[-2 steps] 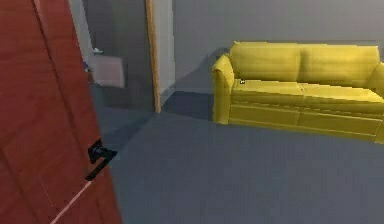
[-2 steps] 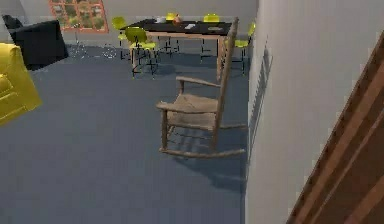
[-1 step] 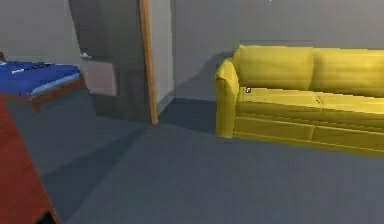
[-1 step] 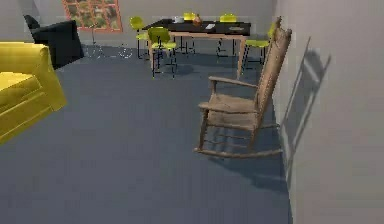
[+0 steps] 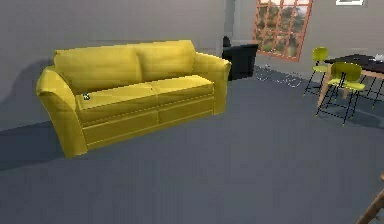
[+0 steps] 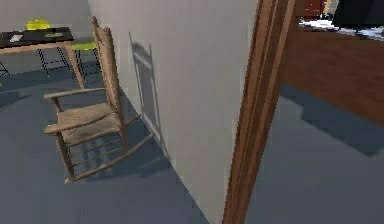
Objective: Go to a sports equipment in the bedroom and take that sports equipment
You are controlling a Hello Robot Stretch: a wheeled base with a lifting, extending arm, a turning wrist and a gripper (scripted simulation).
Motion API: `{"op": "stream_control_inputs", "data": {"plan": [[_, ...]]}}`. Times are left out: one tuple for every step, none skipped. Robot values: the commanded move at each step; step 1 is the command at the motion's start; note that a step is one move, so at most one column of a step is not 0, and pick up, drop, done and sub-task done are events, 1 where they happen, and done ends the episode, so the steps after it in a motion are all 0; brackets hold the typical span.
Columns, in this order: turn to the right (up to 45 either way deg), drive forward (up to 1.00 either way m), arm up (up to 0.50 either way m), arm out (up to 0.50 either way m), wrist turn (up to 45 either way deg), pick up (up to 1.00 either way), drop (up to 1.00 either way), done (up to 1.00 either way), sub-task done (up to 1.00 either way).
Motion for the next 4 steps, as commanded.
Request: {"op": "stream_control_inputs", "data": {"plan": [[3.0,0.0,0.0,0.0,0.0,0.0,0.0,0.0,0.0],[0.0,0.7,0.0,0.0,0.0,0.0,0.0,0.0,0.0],[-45.0,0.0,0.0,0.0,0.0,0.0,0.0,0.0,0.0],[-45.0,0.0,0.0,0.0,0.0,0.0,0.0,0.0,0.0]]}}
